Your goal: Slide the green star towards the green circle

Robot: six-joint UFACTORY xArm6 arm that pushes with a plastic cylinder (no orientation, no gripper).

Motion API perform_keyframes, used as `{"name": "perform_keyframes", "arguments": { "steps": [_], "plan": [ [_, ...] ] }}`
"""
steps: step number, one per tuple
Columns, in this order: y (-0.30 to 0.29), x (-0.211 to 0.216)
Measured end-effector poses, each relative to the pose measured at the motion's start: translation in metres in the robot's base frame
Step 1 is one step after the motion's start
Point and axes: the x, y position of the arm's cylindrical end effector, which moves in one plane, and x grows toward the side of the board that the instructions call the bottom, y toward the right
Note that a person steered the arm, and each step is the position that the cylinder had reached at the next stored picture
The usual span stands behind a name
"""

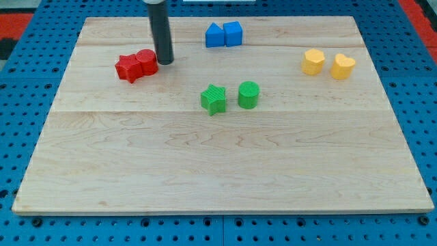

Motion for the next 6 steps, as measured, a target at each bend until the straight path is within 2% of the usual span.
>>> {"name": "perform_keyframes", "arguments": {
  "steps": [1,2,3,4,5,6],
  "plan": [
    [-0.025,0.000],
    [-0.032,0.018],
    [0.005,0.039],
    [0.022,0.077],
    [0.057,0.097],
    [0.079,0.099]
  ]
}}
